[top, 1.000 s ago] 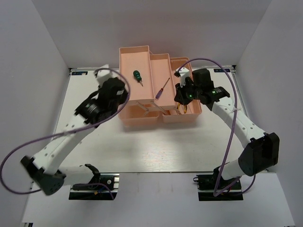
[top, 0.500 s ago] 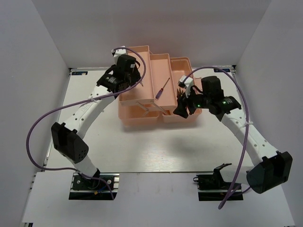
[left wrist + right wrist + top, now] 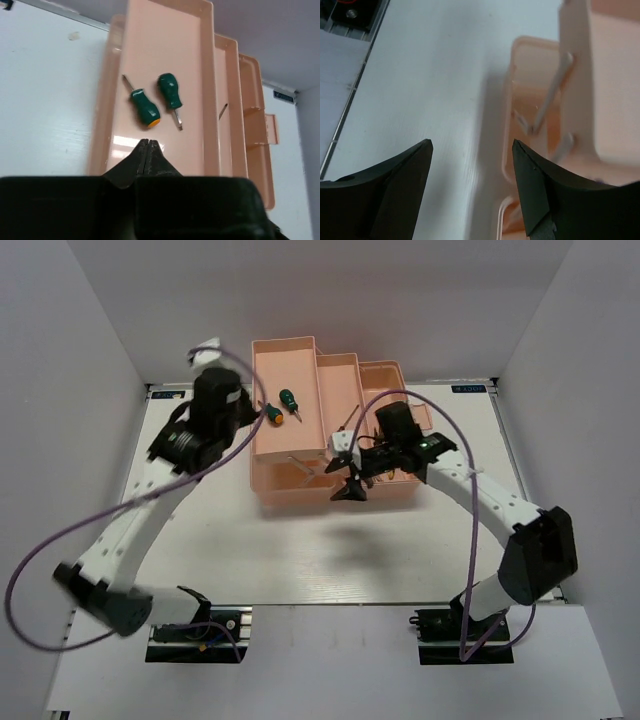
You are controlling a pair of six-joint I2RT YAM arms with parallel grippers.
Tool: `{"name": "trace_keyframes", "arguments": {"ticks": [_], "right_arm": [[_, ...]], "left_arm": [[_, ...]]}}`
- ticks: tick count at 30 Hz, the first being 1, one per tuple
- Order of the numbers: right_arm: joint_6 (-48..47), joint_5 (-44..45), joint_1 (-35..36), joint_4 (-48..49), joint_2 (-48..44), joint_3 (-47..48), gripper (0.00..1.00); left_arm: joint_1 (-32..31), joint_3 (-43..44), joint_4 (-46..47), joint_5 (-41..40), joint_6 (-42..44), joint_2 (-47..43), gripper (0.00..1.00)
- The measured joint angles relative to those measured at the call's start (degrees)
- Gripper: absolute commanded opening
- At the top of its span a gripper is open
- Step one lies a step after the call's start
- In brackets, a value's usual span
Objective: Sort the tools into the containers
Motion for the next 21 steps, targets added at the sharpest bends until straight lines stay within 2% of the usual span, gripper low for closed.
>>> {"name": "trace_keyframes", "arguments": {"ticks": [1, 2, 5, 10, 15, 21], "right_arm": [[-2.32, 0.28, 1.57, 0.0, 1.36, 0.63, 0.71], [-4.87, 0.76, 3.76, 0.0, 2.82, 1.29, 0.71], [-9.64, 3.45, 9.57, 0.66, 6.47, 2.47, 0.7], [-13.33, 10.21, 16.57, 3.43, 10.34, 2.54, 0.68], [-12.94, 18.38, 18.93, 9.44, 13.18, 2.54, 0.67], [-11.91, 27.47, 20.83, 16.52, 16.65, 2.62, 0.67]], "left_arm": [[0.15, -2.73, -0.46, -1.05, -0.66, -3.85, 0.17], [0.42, -6.27, -1.22, -2.16, -1.75, -8.44, 0.42], [1.11, -15.32, -5.01, -5.27, -6.25, -21.73, 0.61], [1.68, -28.04, -12.22, -6.95, -15.1, -36.11, 0.64], [1.7, -42.58, -17.4, -3.19, -21.64, -42.34, 0.64], [1.7, -56.35, -16.2, 3.8, -26.32, -48.85, 0.67]]}}
